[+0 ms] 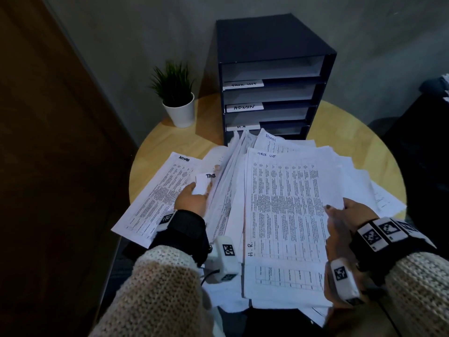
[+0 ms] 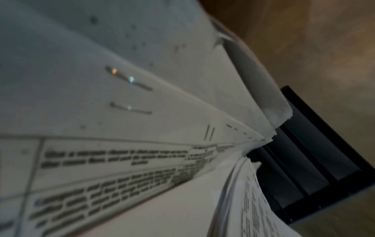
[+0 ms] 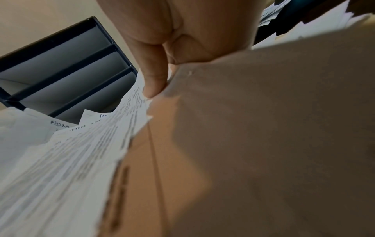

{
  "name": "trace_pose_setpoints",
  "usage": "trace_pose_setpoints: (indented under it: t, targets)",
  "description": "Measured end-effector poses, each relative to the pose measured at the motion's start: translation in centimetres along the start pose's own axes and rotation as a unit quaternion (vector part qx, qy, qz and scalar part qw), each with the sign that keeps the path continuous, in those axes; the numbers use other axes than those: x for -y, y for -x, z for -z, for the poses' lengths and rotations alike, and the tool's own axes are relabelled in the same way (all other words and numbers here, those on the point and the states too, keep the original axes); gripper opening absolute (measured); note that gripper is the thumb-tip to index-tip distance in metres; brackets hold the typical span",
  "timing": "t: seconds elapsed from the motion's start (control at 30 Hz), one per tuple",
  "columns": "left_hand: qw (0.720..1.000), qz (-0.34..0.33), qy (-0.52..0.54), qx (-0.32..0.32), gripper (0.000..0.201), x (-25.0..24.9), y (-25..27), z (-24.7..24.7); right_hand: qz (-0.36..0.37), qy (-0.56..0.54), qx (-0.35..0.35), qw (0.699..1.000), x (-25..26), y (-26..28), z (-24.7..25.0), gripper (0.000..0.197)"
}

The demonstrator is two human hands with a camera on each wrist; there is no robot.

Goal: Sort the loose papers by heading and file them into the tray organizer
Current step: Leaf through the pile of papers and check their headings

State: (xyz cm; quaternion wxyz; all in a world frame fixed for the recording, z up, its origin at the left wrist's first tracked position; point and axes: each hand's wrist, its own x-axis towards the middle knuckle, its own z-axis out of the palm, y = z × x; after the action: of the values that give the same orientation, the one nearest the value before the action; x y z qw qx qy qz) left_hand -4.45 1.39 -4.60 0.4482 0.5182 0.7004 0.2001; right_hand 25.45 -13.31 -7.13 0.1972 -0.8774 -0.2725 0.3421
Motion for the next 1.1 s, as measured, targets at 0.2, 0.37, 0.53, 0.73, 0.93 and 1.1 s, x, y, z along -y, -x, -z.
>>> trace_pose_setpoints:
  t: [0.2, 0.37, 0.53, 0.73, 0.93, 1.1]
  targets:
    - [0.998, 0.047, -0.020, 0.035, 0.090, 0.3, 1.0, -1.9, -0.002, -0.001, 0.001, 1.000, -0.1, -0.2, 0.0, 0.037]
    - [0.994, 0.065, 0.083, 0.020, 0.081, 0.7, -0.1, -1.0, -0.004, -0.004, 0.001, 1.000, -0.1, -0.1, 0.0, 0.037]
    - [0.997, -0.053, 0.040, 0.027, 0.027, 0.1, 1.2, -1.5, 0.001, -0.018, -0.004, 1.000, 0.0, 0.2, 0.0, 0.036]
    - [0.977, -0.115, -0.162, 0.072, 0.043, -0.5, 3.1, -3.9, 0.005, -0.026, -0.009, 1.000, 0.3, 0.6, 0.0, 0.038]
    - [0.986, -0.065, -0.150, 0.011, 0.033, -0.3, 1.8, -2.1, -0.001, -0.029, -0.008, 1.000, 0.2, 0.5, 0.0, 0.036]
    - [0.989, -0.100, -0.108, -0.032, 0.034, -0.8, 2.1, -1.6, 0.015, -0.034, -0.029, 0.999, 0.2, 0.8, 0.0, 0.035]
